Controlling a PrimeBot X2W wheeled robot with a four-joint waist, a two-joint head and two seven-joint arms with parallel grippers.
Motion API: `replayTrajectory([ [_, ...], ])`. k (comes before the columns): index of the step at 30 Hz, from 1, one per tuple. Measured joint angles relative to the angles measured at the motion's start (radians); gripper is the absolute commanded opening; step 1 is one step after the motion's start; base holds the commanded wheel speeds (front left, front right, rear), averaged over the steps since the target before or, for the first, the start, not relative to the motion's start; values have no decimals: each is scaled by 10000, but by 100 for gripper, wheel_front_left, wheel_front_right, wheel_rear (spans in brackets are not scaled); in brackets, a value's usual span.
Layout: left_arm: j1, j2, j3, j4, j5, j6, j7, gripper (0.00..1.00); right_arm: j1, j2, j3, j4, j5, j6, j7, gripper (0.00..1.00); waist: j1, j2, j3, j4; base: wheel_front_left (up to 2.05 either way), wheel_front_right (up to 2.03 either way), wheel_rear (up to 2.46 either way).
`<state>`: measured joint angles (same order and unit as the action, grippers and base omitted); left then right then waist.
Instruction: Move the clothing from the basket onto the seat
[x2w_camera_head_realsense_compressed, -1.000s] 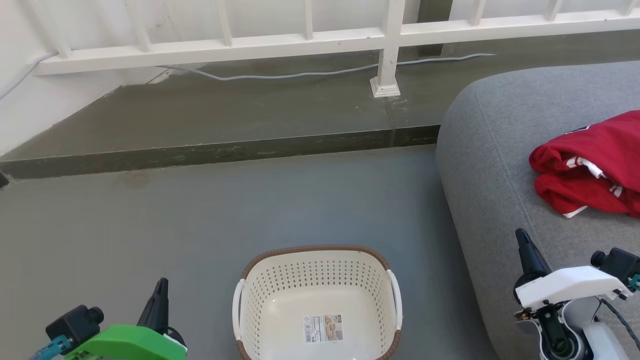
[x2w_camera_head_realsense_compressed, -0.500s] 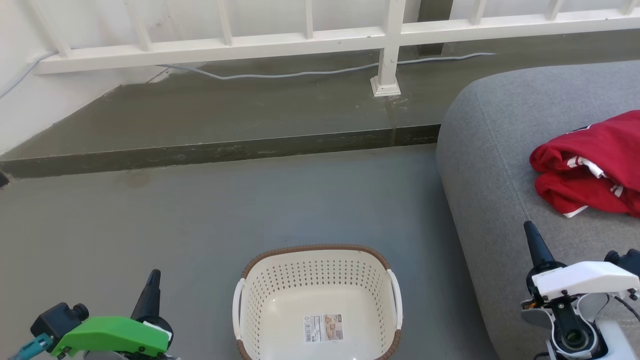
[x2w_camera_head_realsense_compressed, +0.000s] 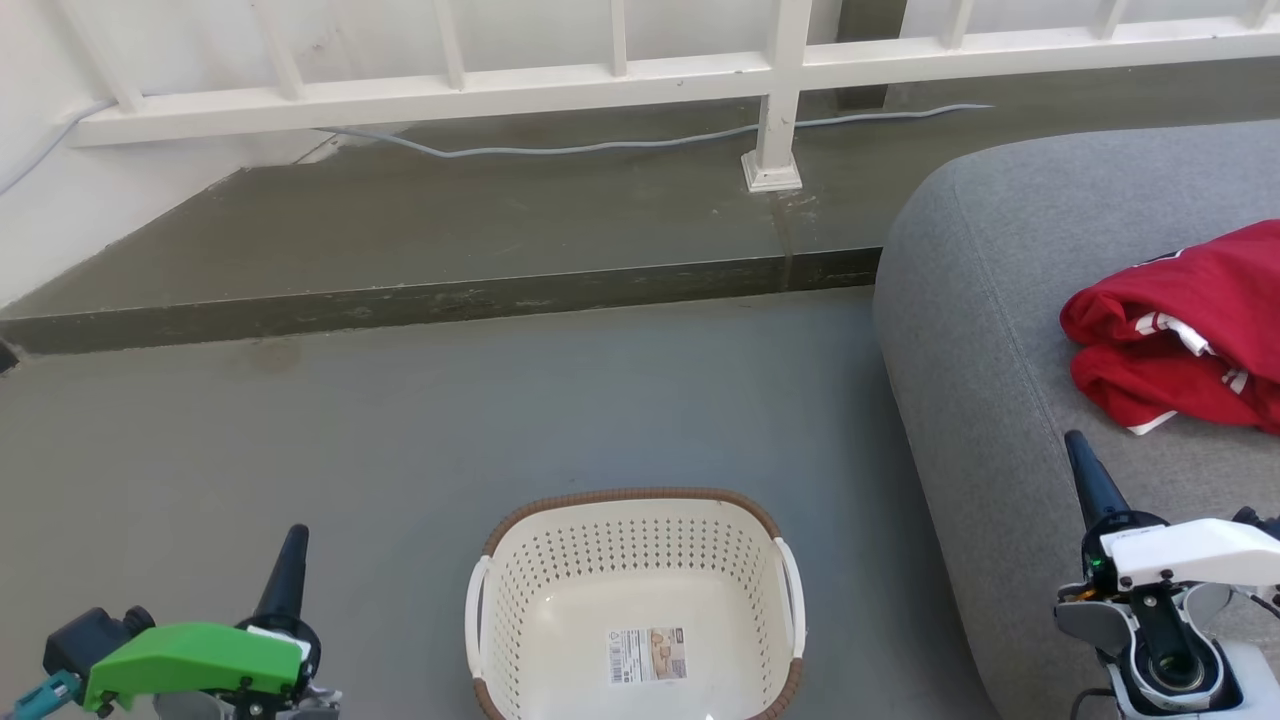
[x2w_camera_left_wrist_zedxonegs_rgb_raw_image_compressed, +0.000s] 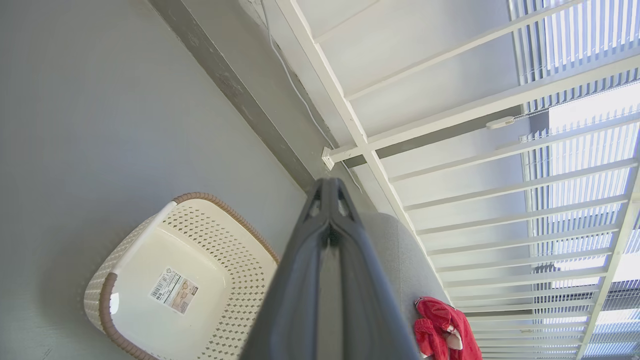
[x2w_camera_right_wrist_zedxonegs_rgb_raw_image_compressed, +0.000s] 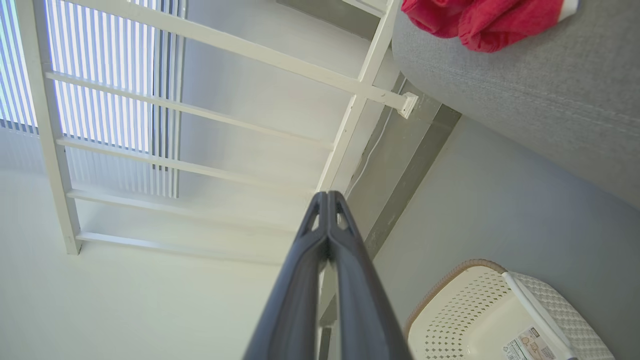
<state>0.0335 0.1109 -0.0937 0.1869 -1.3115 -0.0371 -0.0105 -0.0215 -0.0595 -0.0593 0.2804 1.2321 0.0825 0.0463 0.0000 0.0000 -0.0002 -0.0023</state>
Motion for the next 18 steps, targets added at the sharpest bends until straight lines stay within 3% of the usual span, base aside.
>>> replayTrajectory([
  [18, -432, -67, 594, 383, -2353, -510, 313, 0, -241, 161, -539, 2, 2359, 226, 443, 0, 0, 0, 23, 12, 0, 0, 0],
])
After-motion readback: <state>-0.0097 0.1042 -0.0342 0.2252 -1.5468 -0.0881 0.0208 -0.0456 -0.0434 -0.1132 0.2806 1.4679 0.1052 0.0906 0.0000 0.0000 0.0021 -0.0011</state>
